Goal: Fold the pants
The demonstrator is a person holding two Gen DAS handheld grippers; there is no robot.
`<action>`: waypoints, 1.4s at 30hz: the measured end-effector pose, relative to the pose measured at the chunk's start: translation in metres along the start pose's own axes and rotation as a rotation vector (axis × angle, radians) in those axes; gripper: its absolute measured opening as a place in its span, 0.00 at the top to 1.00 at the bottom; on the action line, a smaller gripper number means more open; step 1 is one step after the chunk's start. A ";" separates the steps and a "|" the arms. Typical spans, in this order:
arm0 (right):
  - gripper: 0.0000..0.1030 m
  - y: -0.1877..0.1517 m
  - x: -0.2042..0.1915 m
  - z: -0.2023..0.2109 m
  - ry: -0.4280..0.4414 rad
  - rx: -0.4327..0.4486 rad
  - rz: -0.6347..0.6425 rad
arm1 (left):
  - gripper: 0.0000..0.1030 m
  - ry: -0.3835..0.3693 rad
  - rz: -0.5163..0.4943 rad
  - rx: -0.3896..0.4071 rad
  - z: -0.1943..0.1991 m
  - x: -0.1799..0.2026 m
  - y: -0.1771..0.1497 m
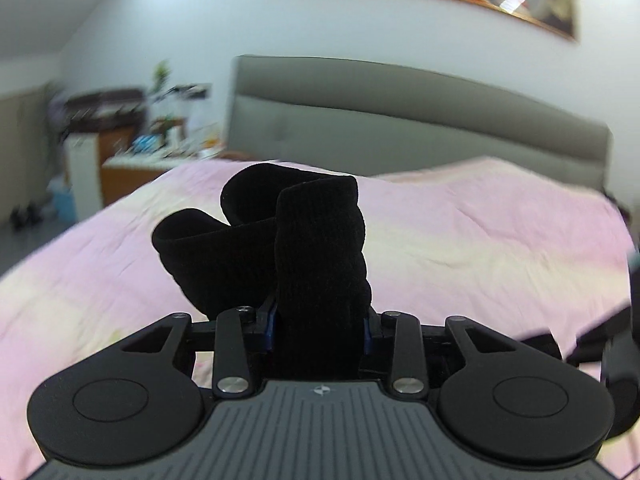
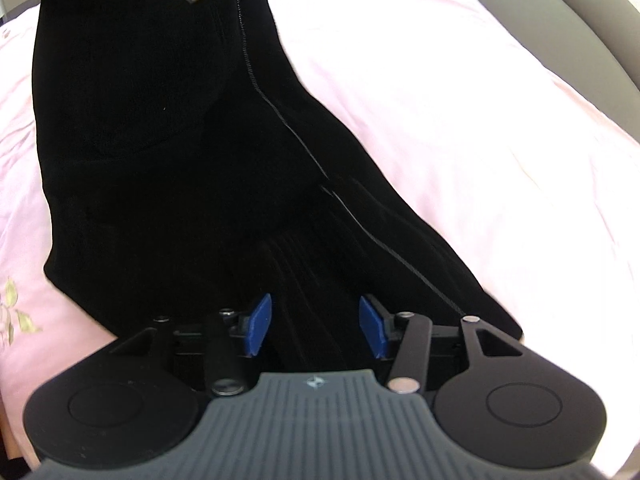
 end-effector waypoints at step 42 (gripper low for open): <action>0.37 -0.085 0.053 0.048 0.113 0.185 -0.583 | 0.32 -0.302 -0.148 -0.322 -0.076 0.043 -0.072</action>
Point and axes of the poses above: each gripper's, at about its wrist camera, not at the fingertips, and z roughly against the way its jaws point, x to its right, y to its top, the point moved 2 cm from there along -z, roughly the way its jaws point, and after that the axes turned 12 degrees about y, right-handed, at the moved point
